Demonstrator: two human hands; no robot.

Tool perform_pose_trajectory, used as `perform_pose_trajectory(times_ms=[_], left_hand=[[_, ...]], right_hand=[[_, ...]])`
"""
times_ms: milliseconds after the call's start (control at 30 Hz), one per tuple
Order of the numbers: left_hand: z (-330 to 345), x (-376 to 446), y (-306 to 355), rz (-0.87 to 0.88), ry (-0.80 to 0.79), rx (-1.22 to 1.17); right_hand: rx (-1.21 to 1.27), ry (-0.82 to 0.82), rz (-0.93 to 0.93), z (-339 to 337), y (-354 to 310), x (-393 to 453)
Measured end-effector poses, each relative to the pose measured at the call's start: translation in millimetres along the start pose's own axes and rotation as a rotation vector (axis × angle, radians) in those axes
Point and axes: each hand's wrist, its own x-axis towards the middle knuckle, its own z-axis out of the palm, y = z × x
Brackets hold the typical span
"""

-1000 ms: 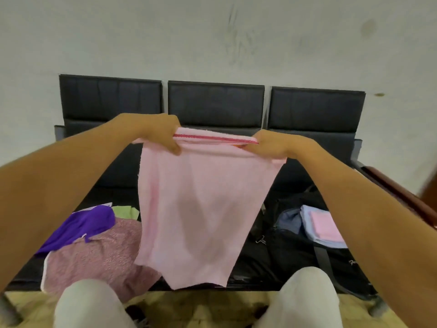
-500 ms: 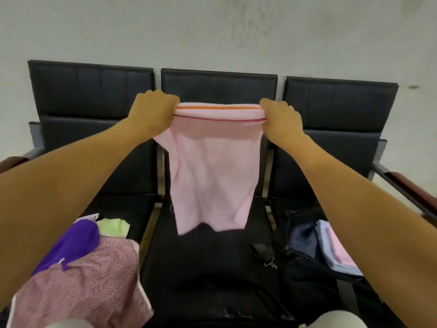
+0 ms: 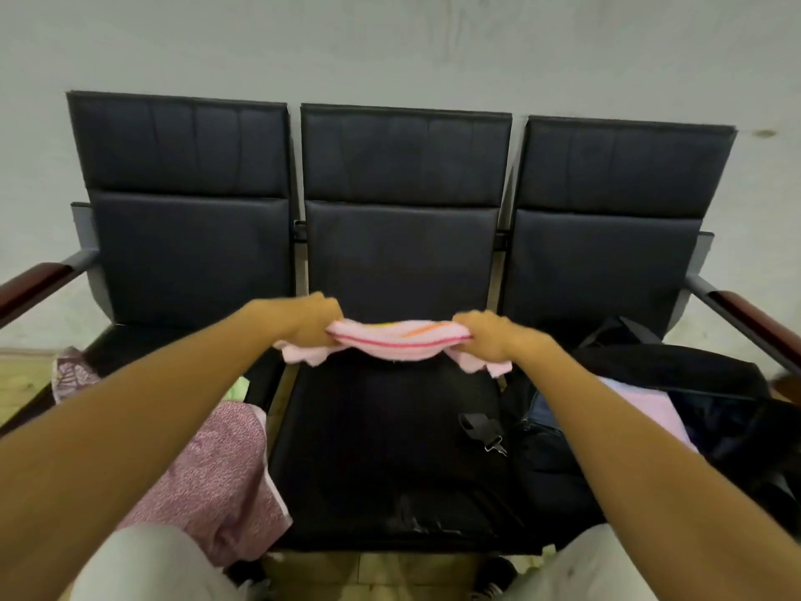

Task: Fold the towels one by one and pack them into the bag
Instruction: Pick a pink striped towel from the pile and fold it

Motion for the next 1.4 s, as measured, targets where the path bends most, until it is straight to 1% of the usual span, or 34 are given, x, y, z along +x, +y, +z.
perform_pose_trajectory(times_ms=[67,167,267,367,433,500,567,600,700,767,933,1033,1100,1200,1233,1333,1400], left_hand=[[45.2,0.2,-1.6,-0.03,-0.141,-0.012],[105.1,1.1,-15.4,-0.044,-0.23,-0.079],[154.6,-0.7,-24.1,-0.016,-0.295,-0.089],[174.0,-8.3,-22.6,0.04,-0.376,-0.189],[178.5,-11.3,-22.9,0.048,-0.329,-0.272],[182.0,-11.1,-24.3,0.031,-0.231,-0.361],[185.4,-11.1,-22.3,0.006,-0.156,-0.401],[186.6,-12.2,-20.2,-0.012,-0.137,-0.427],[186.0,-15.0,-14.8,-0.03,-0.161,-0.521],[186.9,-14.1,-14.4,0.012,-0.095,-0.499],[195.8,-6.7,-15.4,0.029,0.108,-0.649],[203.4,-1.8,-20.2,0.062,0.163,-0.749],[212.1,2.3,-26.2,0.078,0.151,-0.702],[223.7,8.2,-32.0,0.059,0.077,-0.425],[226.1,9.9,-31.7,0.041,0.061,-0.344],[239.2,19.4,-32.1,-0.016,0.091,-0.291],[247.0,29.2,-30.3,-0.038,0.07,-0.202]], right_hand=[[0.039,-0.127,-0.026,40.5,1.5,-10.1],[0.119,-0.289,-0.019,91.6,8.4,-21.4],[0.124,-0.353,-0.01,121.3,15.3,-31.0],[0.135,-0.366,-0.032,131.5,14.6,-36.8],[0.145,-0.351,-0.038,134.7,14.9,-39.5],[0.155,-0.319,-0.051,135.2,20.9,-39.5],[0.15,-0.306,-0.048,132.1,26.5,-39.3],[0.136,-0.307,-0.042,132.2,27.8,-38.7],[0.122,-0.28,-0.023,136.7,29.5,-39.0],[0.134,-0.244,-0.018,144.0,31.0,-38.5],[0.305,-0.113,-0.012,162.7,42.3,-29.3],[0.383,-0.035,0.0,171.7,46.4,-24.2],[0.439,0.02,0.033,180.1,50.7,-15.6],[0.538,0.099,0.047,194.4,60.4,-1.3],[0.558,0.108,0.049,198.0,61.8,1.0],[0.563,0.096,0.032,215.0,64.0,2.6],[0.553,0.086,0.015,232.3,71.3,-1.4]])
